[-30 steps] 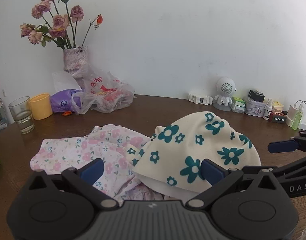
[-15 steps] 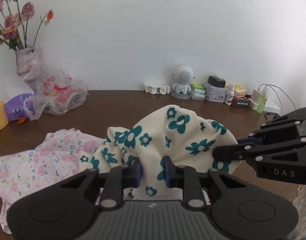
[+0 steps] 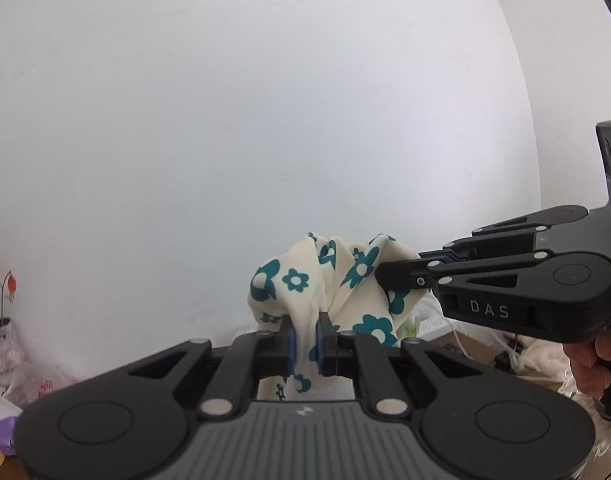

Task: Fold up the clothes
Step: 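Lift the cream garment with both grippers and shake it open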

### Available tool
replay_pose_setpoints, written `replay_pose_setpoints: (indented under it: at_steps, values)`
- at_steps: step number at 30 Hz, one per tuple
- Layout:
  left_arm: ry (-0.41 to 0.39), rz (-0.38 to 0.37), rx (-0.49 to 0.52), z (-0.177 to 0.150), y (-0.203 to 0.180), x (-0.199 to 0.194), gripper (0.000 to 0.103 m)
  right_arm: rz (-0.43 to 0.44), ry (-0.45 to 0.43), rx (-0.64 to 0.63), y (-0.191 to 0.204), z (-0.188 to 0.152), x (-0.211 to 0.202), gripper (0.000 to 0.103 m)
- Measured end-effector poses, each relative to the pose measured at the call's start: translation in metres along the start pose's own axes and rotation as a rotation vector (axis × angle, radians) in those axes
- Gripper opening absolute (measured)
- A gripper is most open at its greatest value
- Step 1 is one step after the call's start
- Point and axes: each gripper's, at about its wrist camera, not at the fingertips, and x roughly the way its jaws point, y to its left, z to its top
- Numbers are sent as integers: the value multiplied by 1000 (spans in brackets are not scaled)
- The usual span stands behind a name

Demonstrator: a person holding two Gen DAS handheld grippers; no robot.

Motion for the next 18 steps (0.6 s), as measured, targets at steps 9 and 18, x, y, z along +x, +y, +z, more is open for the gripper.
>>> replay_pose_setpoints:
  at_steps: [9,18]
  values:
    - [-107,-127,-7,62,-67,-33,9,-184,-152,-16,-47,64,-95,3]
    - [158,-140,-86,-36,-72,-5,9,-75,119,3,-46,-6,-56,3]
